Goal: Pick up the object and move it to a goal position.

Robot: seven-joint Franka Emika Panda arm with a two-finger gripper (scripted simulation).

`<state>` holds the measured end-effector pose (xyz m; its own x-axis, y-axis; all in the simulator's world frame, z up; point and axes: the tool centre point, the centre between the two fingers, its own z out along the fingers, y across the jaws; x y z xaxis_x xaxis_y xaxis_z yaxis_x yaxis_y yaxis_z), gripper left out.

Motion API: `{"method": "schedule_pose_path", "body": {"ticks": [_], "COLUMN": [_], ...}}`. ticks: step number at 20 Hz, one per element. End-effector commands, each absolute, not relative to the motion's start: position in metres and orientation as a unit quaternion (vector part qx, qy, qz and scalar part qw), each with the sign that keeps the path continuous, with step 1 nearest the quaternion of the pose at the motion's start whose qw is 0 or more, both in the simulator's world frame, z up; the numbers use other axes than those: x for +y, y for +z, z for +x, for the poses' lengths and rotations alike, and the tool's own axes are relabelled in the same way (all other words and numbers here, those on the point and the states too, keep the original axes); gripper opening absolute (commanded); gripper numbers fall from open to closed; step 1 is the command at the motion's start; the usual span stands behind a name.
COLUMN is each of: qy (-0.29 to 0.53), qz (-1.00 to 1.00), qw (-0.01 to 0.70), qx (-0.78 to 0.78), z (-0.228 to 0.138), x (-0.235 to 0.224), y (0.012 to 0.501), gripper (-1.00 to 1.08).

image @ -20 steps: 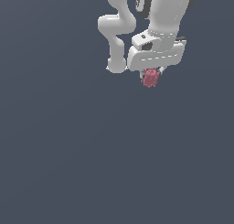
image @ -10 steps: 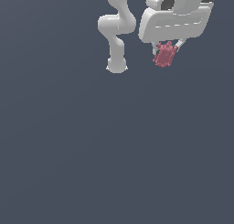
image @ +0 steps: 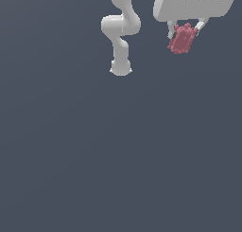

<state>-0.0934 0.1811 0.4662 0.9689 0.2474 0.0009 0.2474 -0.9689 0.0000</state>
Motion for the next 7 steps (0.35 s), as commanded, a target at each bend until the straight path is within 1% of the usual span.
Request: {"method": "schedule_pose_path", "body": {"ticks": [1,7], "qy": [0.000,0.000], "qz": [-0.992,-0.992], "qw": [0.000,0.000], "qx": [-0.125,-0.125], "z": [-0.0928,-0.0917], "x": [0.1833,0.1852], "y": [0.4734,0.4789], "gripper": [-1.00,-1.00]}}
